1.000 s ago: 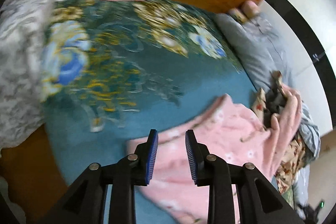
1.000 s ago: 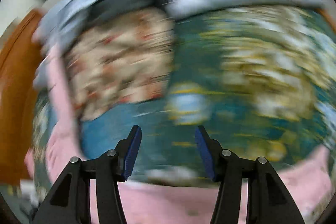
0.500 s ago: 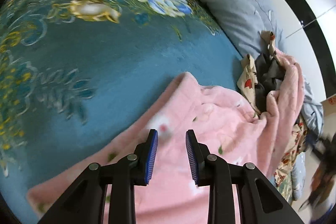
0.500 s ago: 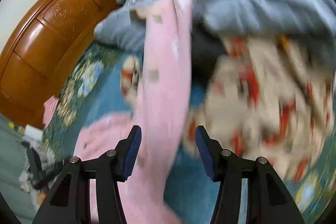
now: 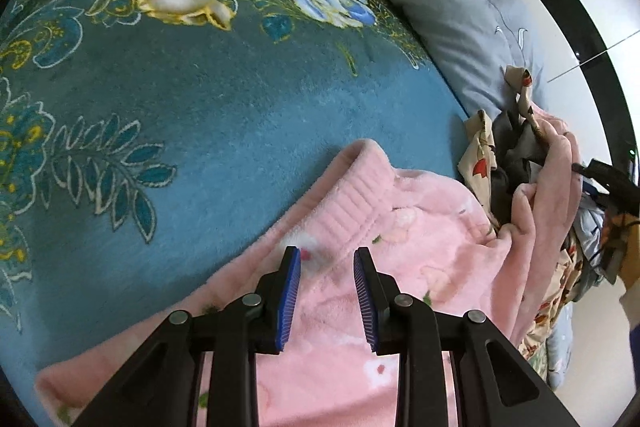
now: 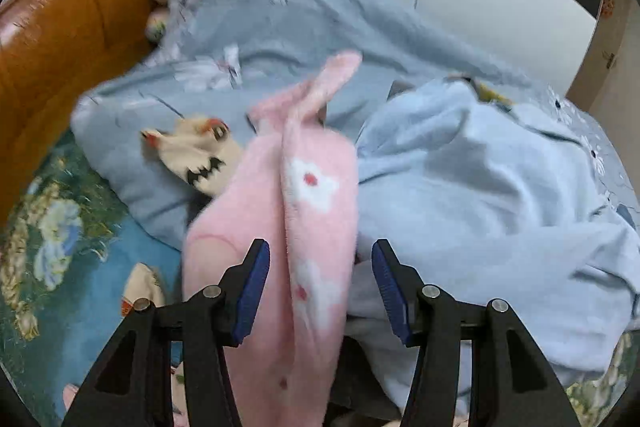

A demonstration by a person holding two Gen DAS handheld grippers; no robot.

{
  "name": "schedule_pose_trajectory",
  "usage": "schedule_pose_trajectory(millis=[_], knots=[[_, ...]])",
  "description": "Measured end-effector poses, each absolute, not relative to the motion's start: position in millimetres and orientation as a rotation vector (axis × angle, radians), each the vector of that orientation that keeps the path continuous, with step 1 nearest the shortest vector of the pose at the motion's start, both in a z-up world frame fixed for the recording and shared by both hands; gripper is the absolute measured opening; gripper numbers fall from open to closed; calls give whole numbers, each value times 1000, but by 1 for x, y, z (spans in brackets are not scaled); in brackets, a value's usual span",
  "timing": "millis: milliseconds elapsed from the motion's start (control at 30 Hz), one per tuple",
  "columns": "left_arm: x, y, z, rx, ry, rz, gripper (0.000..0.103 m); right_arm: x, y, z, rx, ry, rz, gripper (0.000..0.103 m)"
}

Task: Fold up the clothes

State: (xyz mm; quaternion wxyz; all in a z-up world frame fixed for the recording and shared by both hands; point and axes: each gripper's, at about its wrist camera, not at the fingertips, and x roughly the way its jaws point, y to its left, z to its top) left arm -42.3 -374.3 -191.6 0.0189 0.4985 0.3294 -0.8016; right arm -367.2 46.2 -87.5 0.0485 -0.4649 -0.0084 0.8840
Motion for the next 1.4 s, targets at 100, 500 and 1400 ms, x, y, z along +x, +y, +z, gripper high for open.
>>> schedule_pose_trajectory(millis=[100, 500, 1400], knots=[[-35, -373, -182, 1532, 1014, -2497, 31, -371, 47, -90, -1451, -27, 2633, 4], [12, -365, -120, 1395, 1011, -2569, 31, -172, 142, 12, -1204, 363, 2960, 4], [73, -288, -44, 1353, 1010, -2567, 31, -4, 141, -172, -1812, 69, 2767, 42]])
